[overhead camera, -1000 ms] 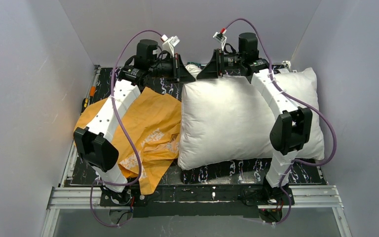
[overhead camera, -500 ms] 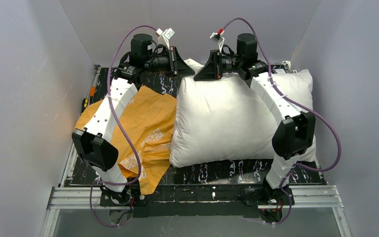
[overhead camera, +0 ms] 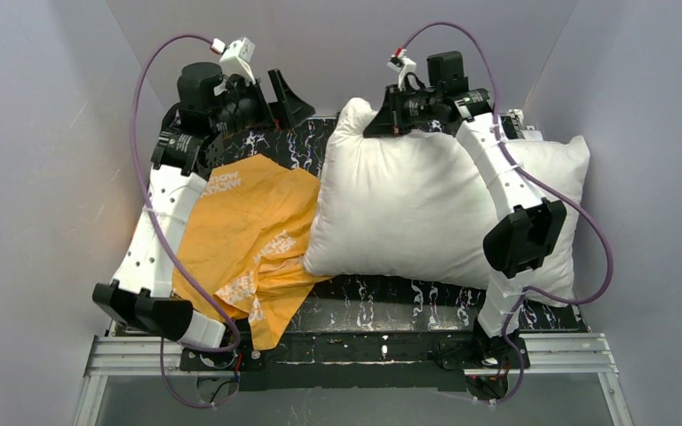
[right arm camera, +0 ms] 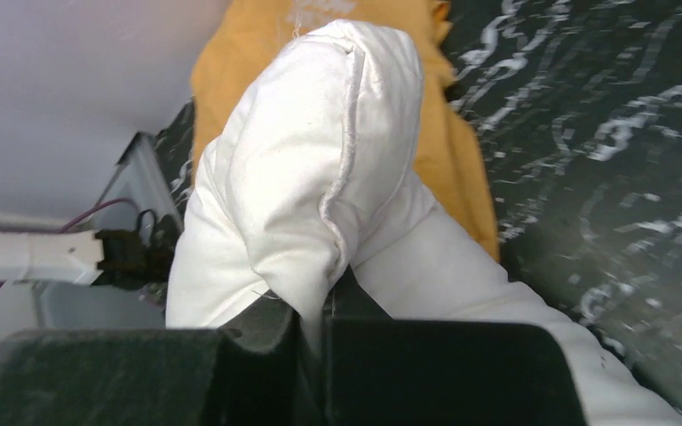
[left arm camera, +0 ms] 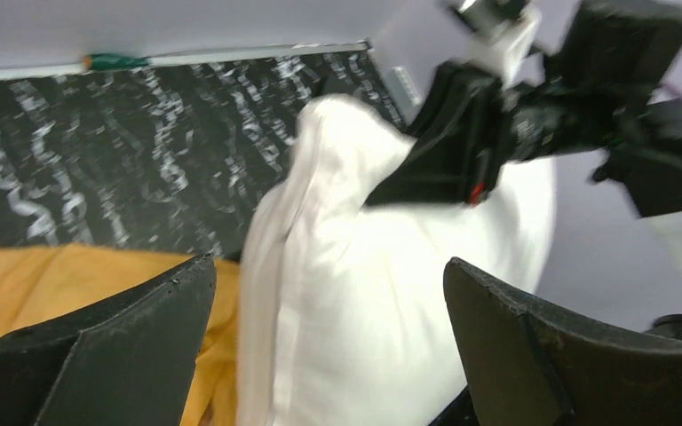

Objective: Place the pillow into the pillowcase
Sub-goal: Stuff the pillow into the pillowcase.

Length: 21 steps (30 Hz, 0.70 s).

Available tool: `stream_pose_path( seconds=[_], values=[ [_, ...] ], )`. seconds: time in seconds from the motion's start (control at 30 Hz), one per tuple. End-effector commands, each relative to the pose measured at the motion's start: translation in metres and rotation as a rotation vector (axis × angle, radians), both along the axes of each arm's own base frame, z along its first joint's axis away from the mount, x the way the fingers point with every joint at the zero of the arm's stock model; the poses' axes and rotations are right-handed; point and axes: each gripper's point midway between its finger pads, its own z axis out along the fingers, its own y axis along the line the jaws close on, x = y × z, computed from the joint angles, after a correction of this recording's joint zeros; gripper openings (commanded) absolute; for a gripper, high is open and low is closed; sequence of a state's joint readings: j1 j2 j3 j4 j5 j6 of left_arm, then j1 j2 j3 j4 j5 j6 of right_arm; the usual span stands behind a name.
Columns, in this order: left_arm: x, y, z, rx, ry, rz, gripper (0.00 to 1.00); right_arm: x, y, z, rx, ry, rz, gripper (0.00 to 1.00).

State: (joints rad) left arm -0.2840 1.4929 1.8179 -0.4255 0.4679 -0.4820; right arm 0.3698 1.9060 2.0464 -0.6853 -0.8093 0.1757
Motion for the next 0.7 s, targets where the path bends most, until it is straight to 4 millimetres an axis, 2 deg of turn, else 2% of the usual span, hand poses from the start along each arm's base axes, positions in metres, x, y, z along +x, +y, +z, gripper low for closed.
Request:
stream_pose_path(
  seconds=[0.0, 0.13, 0.2, 0.37, 0.5, 0.67],
  values=[
    [-0.026, 0.048, -0.064, 0.27, 0.136, 0.14, 0.98, 0.017, -0.075, 0.063, -0.092, -0.191, -0.309, 0.01],
    [-0.052, 0.073, -0.132, 0.426, 0.352, 0.173, 0.98, 0.025, -0.112, 0.091, -0.08, -0.24, -0.479, 0.01],
    [-0.068, 0.076, -0.163, 0.469, 0.466, 0.145, 0.98, 0.026, -0.127, 0.102, -0.064, -0.257, -0.547, 0.01],
    [-0.109, 0.041, -0.237, 0.393, 0.754, -0.037, 0.94, 0.029, -0.159, 0.122, -0.068, -0.304, -0.704, 0.01],
    [-0.132, 0.014, -0.289, 0.479, 0.859, -0.082, 0.91, 0.031, -0.179, 0.128, -0.102, -0.317, -0.796, 0.01],
    [-0.126, 0.004, -0.325, 0.668, 0.862, -0.047, 0.89, 0.027, -0.216, 0.138, -0.171, -0.349, -0.989, 0.01]
  ],
)
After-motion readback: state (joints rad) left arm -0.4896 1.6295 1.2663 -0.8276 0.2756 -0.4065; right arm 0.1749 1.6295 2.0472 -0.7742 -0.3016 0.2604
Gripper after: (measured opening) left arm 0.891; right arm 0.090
